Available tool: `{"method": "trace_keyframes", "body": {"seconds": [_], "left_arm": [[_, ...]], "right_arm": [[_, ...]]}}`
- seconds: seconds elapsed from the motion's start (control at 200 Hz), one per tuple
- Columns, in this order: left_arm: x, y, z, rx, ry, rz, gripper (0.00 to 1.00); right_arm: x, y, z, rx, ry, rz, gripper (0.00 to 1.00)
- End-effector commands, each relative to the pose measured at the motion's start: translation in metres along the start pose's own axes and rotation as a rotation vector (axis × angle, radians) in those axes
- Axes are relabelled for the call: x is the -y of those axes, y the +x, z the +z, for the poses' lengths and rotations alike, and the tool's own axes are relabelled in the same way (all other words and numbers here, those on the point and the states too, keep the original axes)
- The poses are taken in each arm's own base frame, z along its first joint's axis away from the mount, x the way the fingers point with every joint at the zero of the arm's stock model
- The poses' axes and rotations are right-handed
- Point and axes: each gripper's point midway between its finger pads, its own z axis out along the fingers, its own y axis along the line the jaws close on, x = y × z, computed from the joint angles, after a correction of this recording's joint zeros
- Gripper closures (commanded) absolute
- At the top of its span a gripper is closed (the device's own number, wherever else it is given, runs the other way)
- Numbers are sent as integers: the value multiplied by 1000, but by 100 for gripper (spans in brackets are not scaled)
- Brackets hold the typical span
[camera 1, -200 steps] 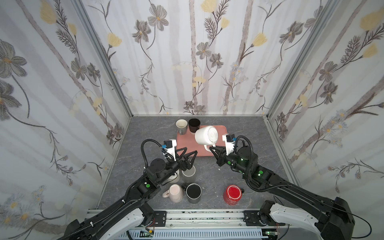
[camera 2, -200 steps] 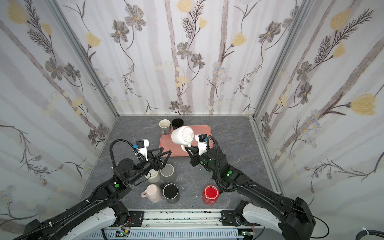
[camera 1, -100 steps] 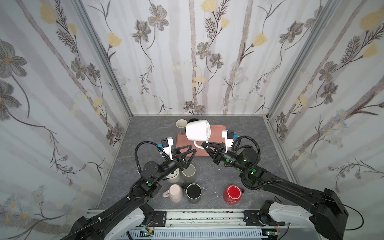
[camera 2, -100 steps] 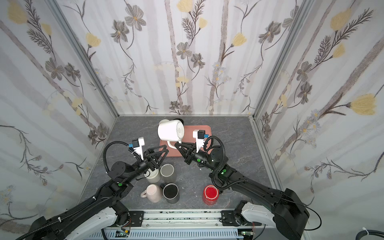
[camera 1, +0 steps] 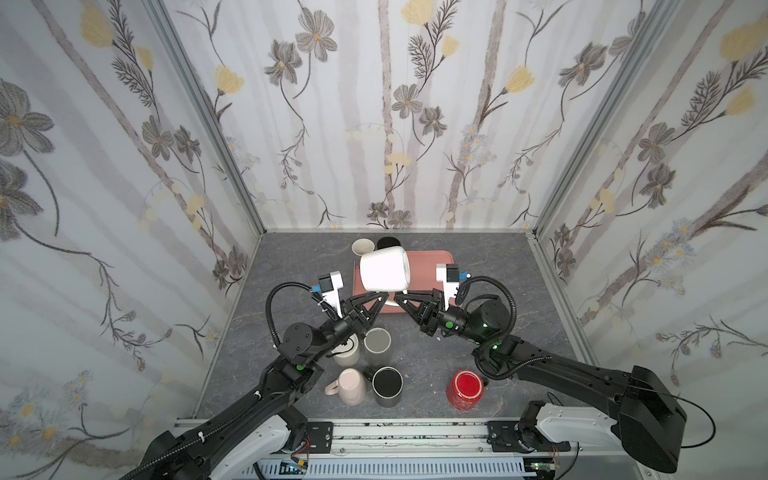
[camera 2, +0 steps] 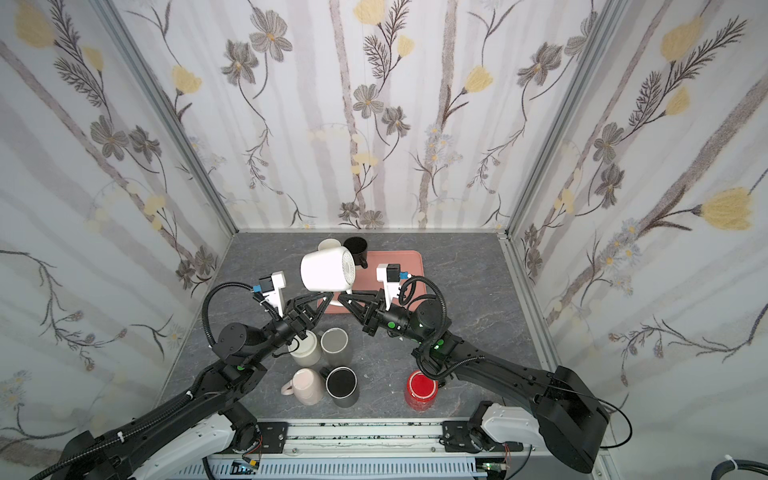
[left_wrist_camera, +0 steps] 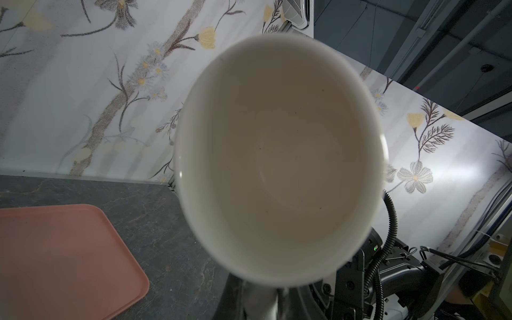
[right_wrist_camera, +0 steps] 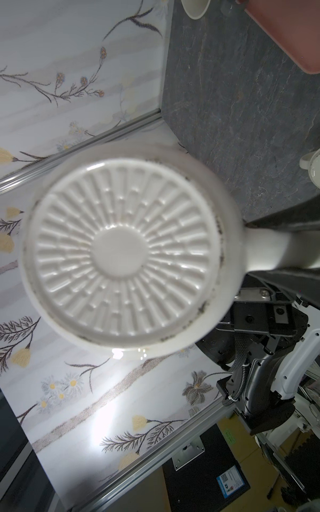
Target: Turn the mug right side up
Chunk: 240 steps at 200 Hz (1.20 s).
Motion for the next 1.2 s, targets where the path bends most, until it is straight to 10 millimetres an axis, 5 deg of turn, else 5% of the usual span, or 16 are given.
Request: {"method": "trace_keyframes", "body": {"seconds": [0.0, 0.05, 0.23, 0.34, 0.659, 0.974, 1.194], "left_arm": [[13, -13, 2, 39, 36, 18, 100], [12, -14, 4, 33, 26, 18, 100], [-5, -13, 14, -14, -99, 27, 100], [-21, -10, 20, -53, -206, 56, 100], [-91, 29, 48, -301, -670, 256, 100], [-188, 74, 82, -563, -1002, 442, 100], [-233, 88, 119, -661, -1093, 502, 100]], "right_arm": [[-14, -10, 0, 40, -61, -4, 100], [-13, -9, 0, 36, -48, -5, 99], [11, -6, -15, 38, 122, -45, 57], [33, -9, -37, 60, 285, -76, 46], [94, -9, -118, 68, 792, -150, 43], [99, -10, -156, 91, 893, -160, 42], [96, -14, -176, 116, 925, -165, 41]]}}
